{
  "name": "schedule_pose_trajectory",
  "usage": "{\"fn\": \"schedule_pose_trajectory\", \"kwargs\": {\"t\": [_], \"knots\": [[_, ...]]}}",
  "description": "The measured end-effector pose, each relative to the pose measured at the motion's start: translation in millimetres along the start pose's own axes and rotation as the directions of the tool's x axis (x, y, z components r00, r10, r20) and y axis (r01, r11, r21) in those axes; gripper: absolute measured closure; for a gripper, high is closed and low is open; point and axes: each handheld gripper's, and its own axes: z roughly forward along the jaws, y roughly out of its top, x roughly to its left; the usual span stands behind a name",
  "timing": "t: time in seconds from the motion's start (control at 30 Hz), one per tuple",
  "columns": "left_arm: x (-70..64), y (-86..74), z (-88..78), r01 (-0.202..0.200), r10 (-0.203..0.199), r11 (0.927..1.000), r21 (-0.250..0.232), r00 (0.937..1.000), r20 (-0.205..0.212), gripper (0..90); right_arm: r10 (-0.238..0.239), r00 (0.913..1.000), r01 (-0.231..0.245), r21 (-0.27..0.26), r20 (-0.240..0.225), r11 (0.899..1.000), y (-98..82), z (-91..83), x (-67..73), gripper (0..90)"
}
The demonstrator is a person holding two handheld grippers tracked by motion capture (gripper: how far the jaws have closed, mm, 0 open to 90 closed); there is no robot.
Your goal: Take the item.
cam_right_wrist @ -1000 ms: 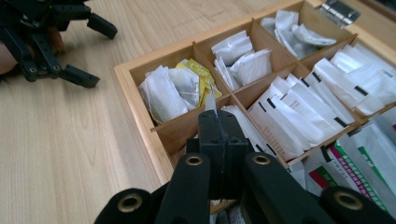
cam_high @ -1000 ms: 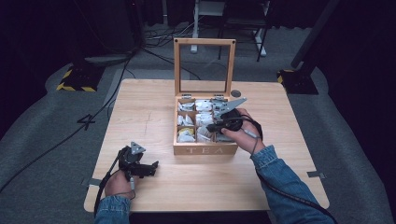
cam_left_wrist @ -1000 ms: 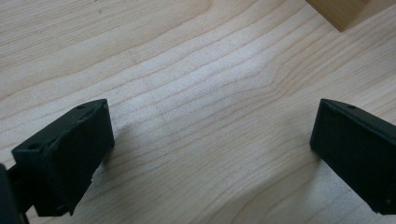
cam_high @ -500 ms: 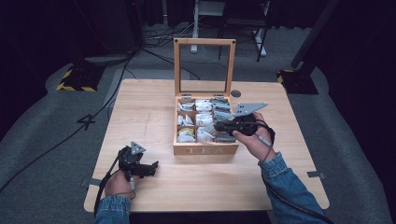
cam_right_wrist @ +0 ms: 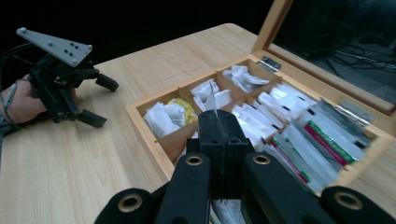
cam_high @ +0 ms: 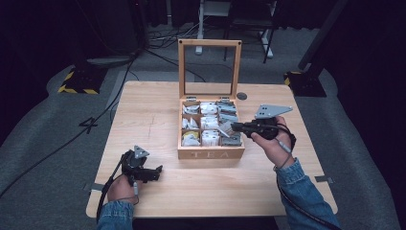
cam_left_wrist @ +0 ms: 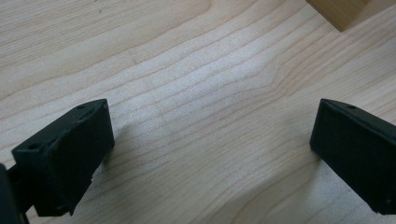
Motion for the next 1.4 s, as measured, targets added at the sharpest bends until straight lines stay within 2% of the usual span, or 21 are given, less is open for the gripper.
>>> {"fn": "schedule_pose_trajectory", "kwargs": {"t": [0.3,0.33,0.37,0.4,0.43,0.47,0.6,0.7,0.97,1.1,1.27,1.4], "knots": [[-0.1,0.0,-0.1,0.001,-0.001,1.0000,0.002,1.0000,0.001,0.0,0.054,0.9958,-0.053,-0.016,0.073,0.998,-10.6,-24.9,-22.0,90.0],[0.0,0.0,-0.1,-0.001,0.001,1.0000,0.001,1.0000,0.000,0.0,0.069,0.9932,-0.068,-0.018,0.094,0.998,-12.9,-29.4,-26.2,90.0],[0.0,0.0,-0.1,-0.001,0.001,1.0000,0.001,1.0000,0.000,0.0,0.069,0.9932,-0.068,-0.018,0.094,0.998,-12.9,-29.4,-26.2,90.0],[-0.1,0.0,-0.1,0.001,-0.001,1.0000,0.002,1.0000,0.001,0.0,0.071,0.9901,-0.069,-0.017,0.121,0.997,-14.2,-33.7,-29.8,90.0],[-0.1,0.0,-0.1,0.001,-0.001,1.0000,0.002,1.0000,0.001,0.0,0.071,0.9901,-0.069,-0.017,0.121,0.997,-14.2,-33.7,-29.8,90.0],[0.1,0.1,-0.2,-0.001,0.001,1.0000,0.002,1.0000,0.000,0.0,0.075,0.9867,-0.073,-0.020,0.144,0.997,-15.6,-37.7,-33.1,90.0],[-0.1,0.0,-0.1,0.001,-0.001,1.0000,0.002,1.0000,0.001,0.0,0.084,0.9811,-0.082,-0.021,0.174,0.996,-18.9,-42.9,-38.3,90.0],[0.0,0.0,-0.1,-0.001,0.001,1.0000,0.002,1.0000,0.000,0.0,0.099,0.9725,-0.097,-0.021,0.211,0.995,-24.1,-48.7,-46.2,90.0],[0.0,-0.1,-0.5,-0.002,0.002,1.0000,0.002,1.0000,-0.003,0.0,0.128,0.9611,-0.121,-0.041,0.245,0.992,-31.3,-55.0,-59.9,90.0],[0.0,-0.1,-0.4,-0.001,0.001,1.0000,0.002,1.0000,-0.002,0.0,0.141,0.9543,-0.137,-0.035,0.263,0.990,-36.6,-54.6,-66.9,90.0],[0.0,-0.1,-0.5,-0.002,0.002,1.0000,0.002,1.0000,-0.003,0.0,0.180,0.9427,-0.181,-0.025,0.281,0.983,-47.1,-51.6,-78.1,90.0],[0.0,-0.1,-0.5,-0.001,0.001,1.0000,0.002,1.0000,-0.002,0.0,0.183,0.9383,-0.186,-0.019,0.293,0.982,-50.3,-50.5,-81.2,90.0]]}}
